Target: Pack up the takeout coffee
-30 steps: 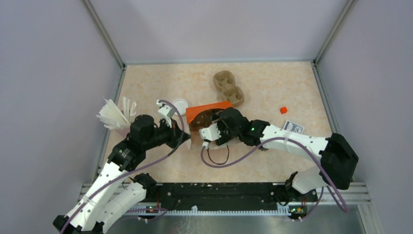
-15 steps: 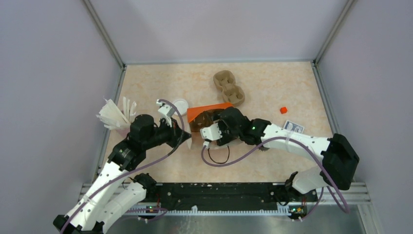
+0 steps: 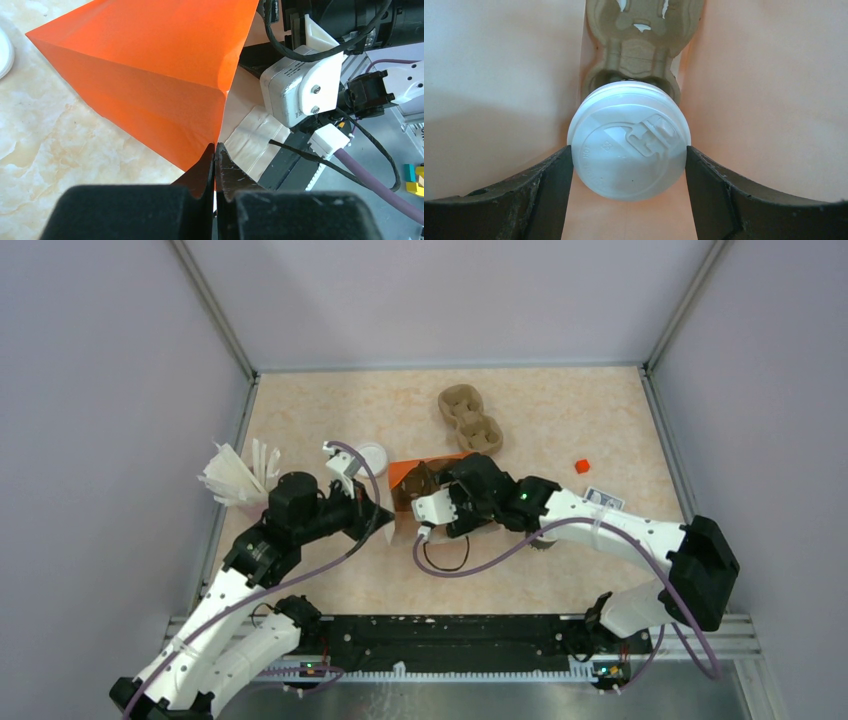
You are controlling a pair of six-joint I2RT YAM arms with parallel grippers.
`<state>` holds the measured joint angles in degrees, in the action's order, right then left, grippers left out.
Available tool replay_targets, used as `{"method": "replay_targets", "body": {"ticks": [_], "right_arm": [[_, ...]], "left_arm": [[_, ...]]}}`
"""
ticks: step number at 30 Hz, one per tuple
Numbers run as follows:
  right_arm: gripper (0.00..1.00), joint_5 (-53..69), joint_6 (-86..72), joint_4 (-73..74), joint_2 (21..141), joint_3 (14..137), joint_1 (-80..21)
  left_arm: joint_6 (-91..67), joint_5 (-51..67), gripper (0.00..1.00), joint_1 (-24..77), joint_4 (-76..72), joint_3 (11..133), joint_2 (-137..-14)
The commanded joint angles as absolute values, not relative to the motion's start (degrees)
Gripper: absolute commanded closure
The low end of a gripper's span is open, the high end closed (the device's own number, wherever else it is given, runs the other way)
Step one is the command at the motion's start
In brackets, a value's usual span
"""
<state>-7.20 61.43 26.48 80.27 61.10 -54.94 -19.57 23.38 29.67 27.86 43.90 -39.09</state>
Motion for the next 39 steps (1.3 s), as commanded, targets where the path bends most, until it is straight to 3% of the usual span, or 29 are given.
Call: {"method": "replay_targets", "body": {"ticks": [1,6,10,16,30,39], "right_arm": [[0.29,-4.9,59.0,28.8,78.5,65.2,-53.8],[0.19,-4.7,59.4,30.0,77.8,65.1,-53.9],[0.18,-4.8,59.5,30.7,77.7,65.8,-53.8],[0.25,-3.9,58.4,31.4,77.5,66.4,-53.8],[0.23,-5.0,56.6,34.0,75.0,67.3,-53.8],[0.34,-4.3,55.3,36.0,73.4,68.3,-53.8]], "left_arm": [[-19.4,24.1,0.98,29.6,26.4,45.9,-39.5],[-19.2,24.1,0.99,29.6,26.5,45.9,-39.7],[-19.1,23.7,0.99,29.6,26.6,46.2,-39.7],[-19.1,23.9,0.99,29.6,26.6,46.1,-39.8],[-19.8,23.8,0.99,29.6,26.1,46.2,-39.9],[-20.2,24.0,0.98,29.6,25.9,46.9,-40.3]]}}
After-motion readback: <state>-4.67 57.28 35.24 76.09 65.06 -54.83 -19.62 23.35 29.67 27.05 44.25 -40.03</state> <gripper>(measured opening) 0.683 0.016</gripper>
